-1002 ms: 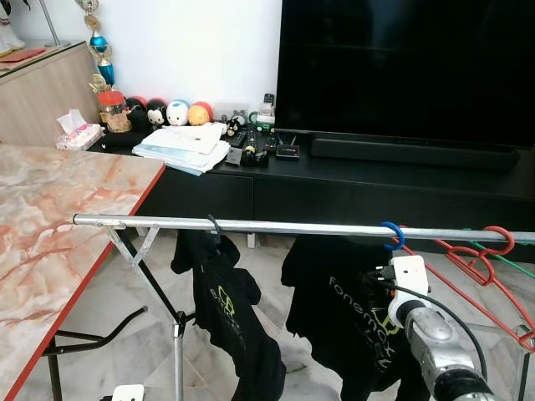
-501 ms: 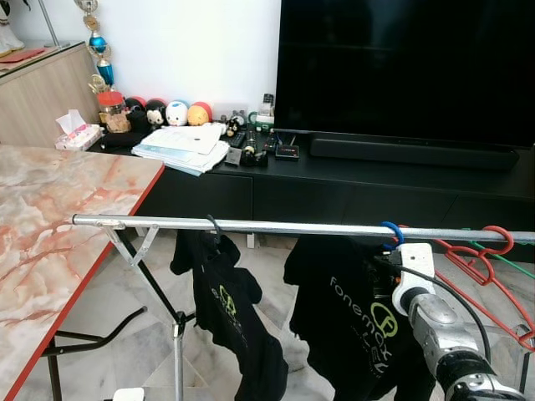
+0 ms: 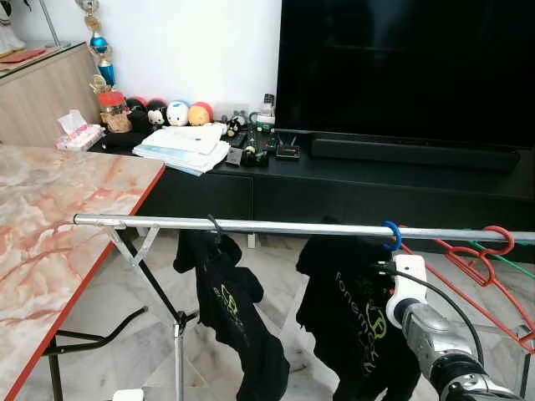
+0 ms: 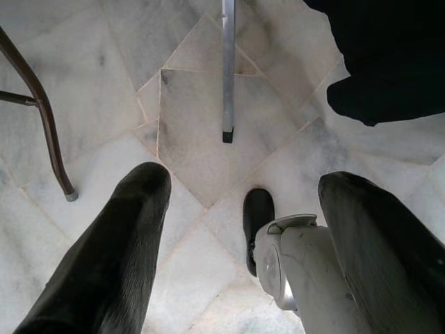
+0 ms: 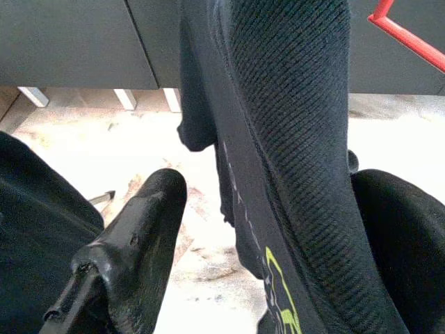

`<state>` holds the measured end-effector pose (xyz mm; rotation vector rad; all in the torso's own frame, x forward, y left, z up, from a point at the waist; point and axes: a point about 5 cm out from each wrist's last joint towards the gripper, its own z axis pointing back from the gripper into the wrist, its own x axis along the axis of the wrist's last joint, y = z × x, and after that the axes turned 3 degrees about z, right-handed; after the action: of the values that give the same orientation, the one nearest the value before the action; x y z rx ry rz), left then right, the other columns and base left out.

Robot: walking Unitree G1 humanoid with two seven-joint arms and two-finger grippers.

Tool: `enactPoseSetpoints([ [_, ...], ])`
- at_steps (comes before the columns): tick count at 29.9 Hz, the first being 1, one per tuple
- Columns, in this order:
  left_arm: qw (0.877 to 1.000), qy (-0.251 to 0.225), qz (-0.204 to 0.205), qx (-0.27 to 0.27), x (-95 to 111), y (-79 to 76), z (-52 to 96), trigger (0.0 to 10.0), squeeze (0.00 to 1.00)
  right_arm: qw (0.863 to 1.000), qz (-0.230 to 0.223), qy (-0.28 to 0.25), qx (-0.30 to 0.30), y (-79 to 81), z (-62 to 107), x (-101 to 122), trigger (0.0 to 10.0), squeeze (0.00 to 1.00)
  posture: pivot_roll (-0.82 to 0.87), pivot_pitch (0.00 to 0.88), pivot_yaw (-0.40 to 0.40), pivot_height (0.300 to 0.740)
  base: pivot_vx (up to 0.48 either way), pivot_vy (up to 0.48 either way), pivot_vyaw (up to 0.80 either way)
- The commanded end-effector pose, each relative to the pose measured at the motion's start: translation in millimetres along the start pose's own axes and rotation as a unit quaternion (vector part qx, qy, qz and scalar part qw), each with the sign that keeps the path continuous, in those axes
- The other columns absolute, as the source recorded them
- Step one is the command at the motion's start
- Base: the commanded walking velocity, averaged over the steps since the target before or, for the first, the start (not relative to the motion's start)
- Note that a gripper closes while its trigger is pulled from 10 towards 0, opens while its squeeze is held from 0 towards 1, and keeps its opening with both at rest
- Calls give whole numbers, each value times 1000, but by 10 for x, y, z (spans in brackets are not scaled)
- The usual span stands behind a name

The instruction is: Hang hanger

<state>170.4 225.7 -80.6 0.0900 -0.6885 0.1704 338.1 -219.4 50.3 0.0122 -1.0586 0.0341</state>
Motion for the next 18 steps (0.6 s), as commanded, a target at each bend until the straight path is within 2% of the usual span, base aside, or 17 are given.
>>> enactPoseSetpoints([
  [1, 1000, 15, 8, 8, -66, 40, 16, 10000, 0, 1000, -8, -2, 0, 30, -15, 43, 10000, 0, 100, 0, 2, 740, 0, 0, 0],
  [2, 1000, 15, 8, 8, -66, 40, 16, 10000, 0, 1000, -11, -6, -1, 30, -15, 45, 10000, 0, 99, 0, 1, 740, 0, 0, 0],
  [3, 1000, 15, 8, 8, -67, 38, 16, 10000, 0, 1000, -15, -12, 1, 40, -16, 53, 4392, 0, 101, 0, 1, 740, 0, 0, 0],
  [4, 1000, 15, 8, 8, -67, 37, 16, 10000, 0, 1000, -15, -13, 3, 47, -17, 56, 0, 0, 101, 0, 1, 740, 0, 0, 0],
  [18, 1000, 14, 12, 9, -80, 31, 20, 10000, 0, 1000, -18, -18, 1, 103, -28, 52, 0, 0, 104, 0, 1, 740, 0, 0, 0],
])
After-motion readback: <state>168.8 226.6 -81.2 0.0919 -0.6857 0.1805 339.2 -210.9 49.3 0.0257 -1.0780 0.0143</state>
